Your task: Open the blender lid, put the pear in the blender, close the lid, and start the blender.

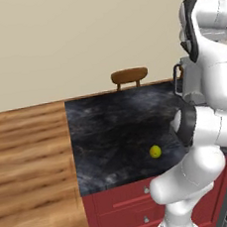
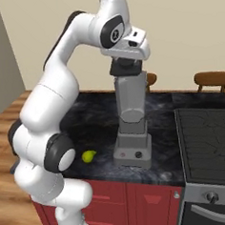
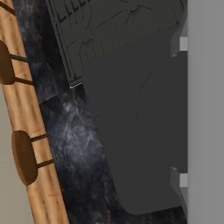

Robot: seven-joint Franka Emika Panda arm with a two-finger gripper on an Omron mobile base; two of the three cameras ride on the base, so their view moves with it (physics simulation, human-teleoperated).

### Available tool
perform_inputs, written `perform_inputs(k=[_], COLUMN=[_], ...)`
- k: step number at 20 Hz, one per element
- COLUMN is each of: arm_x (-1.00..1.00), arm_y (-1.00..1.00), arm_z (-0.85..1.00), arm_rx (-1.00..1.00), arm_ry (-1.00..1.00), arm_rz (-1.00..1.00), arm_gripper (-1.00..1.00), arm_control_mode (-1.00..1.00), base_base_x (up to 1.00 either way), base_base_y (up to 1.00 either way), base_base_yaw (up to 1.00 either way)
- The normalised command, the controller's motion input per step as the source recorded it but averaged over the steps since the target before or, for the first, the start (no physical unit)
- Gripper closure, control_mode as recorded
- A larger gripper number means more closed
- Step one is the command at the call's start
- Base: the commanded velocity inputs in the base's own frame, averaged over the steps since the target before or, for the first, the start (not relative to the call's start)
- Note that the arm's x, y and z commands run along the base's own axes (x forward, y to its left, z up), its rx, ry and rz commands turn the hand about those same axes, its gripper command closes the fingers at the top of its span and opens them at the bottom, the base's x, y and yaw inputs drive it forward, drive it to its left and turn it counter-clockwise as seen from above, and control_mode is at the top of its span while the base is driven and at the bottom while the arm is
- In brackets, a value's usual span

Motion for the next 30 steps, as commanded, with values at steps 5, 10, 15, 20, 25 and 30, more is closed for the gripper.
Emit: perform_inputs(k=[5,10,15,20,25,30], arm_x=[-0.15,-0.09,0.0,0.0,0.21,0.31], arm_y=[0.9,1.0,1.0,0.97,0.61,0.49], arm_z=[0.62,0.1,-0.4,-0.79,-1.0,-1.0], arm_rx=[0.0,0.0,0.0,0.0,-0.01,-0.01], arm_ry=[-0.08,0.01,0.11,0.16,0.14,0.1], arm_rz=[0.0,0.0,0.0,0.0,0.0,0.0], arm_gripper=[1.0,1.0,1.0,1.0,1.0,1.0], arm_control_mode=[-1.0,-1.0,-1.0,-1.0,-1.0,-1.0], base_base_x=[0.0,0.0,0.0,0.0,0.0,0.0], base_base_y=[0.0,0.0,0.0,0.0,0.0,0.0], base_base_yaw=[0.0,0.0,0.0,0.0,0.0,0.0])
